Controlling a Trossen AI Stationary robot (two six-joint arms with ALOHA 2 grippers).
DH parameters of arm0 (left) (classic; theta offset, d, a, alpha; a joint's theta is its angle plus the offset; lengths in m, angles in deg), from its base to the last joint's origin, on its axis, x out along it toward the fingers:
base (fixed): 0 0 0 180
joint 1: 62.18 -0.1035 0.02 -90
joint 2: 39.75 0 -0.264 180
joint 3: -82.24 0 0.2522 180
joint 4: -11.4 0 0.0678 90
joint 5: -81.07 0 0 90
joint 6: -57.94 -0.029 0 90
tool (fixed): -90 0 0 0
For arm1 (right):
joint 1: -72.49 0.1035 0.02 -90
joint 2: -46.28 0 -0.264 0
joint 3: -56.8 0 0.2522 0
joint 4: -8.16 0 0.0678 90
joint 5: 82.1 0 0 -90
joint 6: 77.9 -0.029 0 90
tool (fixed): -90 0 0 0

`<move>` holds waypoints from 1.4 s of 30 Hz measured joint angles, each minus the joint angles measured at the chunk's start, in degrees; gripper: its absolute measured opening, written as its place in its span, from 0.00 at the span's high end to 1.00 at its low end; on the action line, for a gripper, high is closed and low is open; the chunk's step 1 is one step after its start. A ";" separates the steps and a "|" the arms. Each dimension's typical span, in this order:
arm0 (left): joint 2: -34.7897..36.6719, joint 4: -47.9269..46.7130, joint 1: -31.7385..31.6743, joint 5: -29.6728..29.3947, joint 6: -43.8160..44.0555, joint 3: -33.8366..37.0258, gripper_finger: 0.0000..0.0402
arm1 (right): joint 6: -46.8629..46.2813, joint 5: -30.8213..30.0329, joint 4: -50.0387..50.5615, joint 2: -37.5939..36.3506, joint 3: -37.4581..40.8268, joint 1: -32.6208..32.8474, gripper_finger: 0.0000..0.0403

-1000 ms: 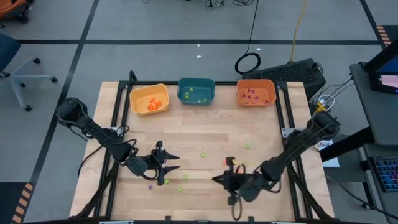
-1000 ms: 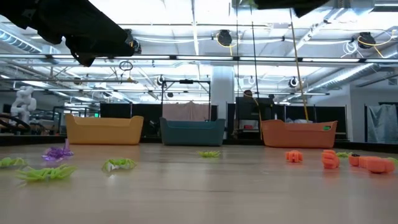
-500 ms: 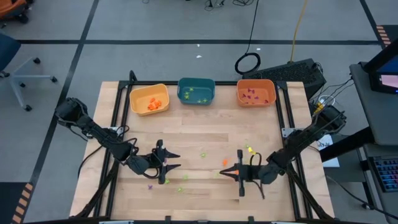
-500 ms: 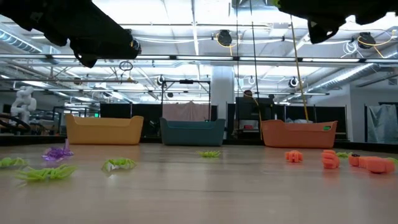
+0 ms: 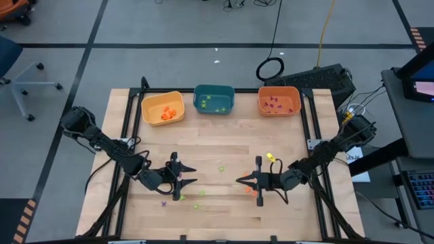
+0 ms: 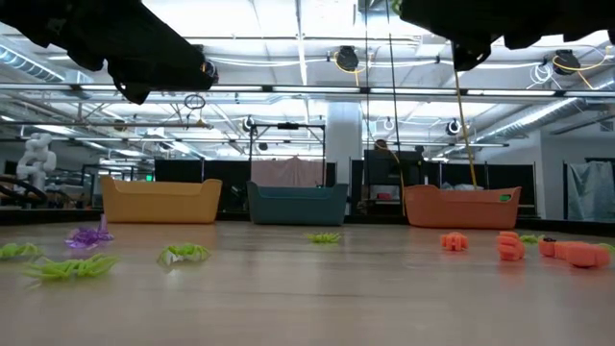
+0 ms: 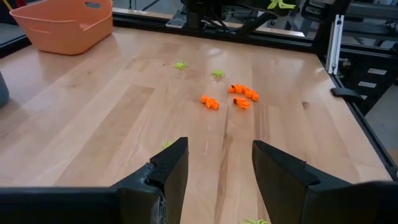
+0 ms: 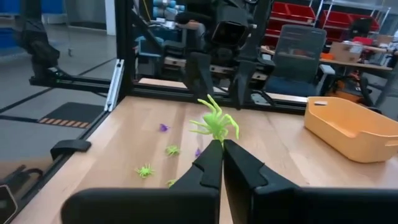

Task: Sort Halloween decoration
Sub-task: Put the green spider toy into the blue bin

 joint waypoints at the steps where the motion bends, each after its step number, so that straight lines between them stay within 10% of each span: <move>1: 0.00 -0.03 0.00 -0.01 0.01 0.00 0.56 | -0.01 0.18 -0.03 -0.01 0.00 -0.17 1.00; 42: 0.00 -0.12 0.00 0.01 -0.01 0.00 0.56 | 53.43 3.18 -2.21 -0.28 -0.02 -0.28 1.00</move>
